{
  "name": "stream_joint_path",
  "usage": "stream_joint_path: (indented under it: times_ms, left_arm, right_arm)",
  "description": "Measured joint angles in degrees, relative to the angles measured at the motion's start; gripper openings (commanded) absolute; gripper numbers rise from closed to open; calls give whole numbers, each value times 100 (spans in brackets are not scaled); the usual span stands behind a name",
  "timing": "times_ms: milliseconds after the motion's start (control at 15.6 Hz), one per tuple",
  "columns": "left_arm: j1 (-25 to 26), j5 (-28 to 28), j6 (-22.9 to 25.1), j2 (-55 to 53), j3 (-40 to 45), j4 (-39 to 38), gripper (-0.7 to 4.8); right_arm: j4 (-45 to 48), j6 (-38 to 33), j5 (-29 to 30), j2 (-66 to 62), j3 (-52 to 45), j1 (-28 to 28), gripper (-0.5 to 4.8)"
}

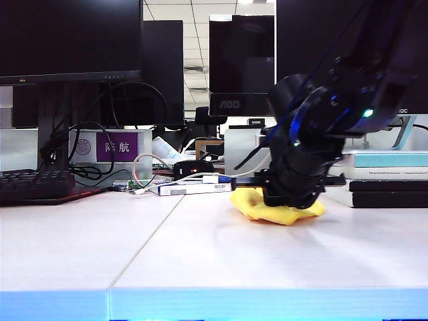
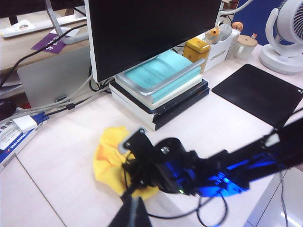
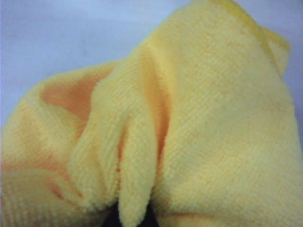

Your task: Wipe the table from back to front using the rag.

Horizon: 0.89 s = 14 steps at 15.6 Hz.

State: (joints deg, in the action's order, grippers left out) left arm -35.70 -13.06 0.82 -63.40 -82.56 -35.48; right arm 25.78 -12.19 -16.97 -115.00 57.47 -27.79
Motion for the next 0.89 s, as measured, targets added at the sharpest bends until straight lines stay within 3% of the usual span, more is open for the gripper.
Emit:
stream_joint_path:
  times_ms: [320, 447, 703, 895]
  left_arm:
    - [0, -2, 0, 0, 0, -133, -3]
    - [0, -2, 0, 0, 0, -140, -3]
    - [0, -2, 0, 0, 0, -144, -3]
    - [0, -2, 0, 0, 0, -142, -3]
  right_arm:
    - [-44, 92, 70, -380, 586, 278, -6]
    - [-144, 273, 223, -688, 1099, 590, -6]
    - [-715, 632, 509, -1803, 3018, 905, -6]
    - [-1392, 756, 610, -1941, 3545, 920, -6]
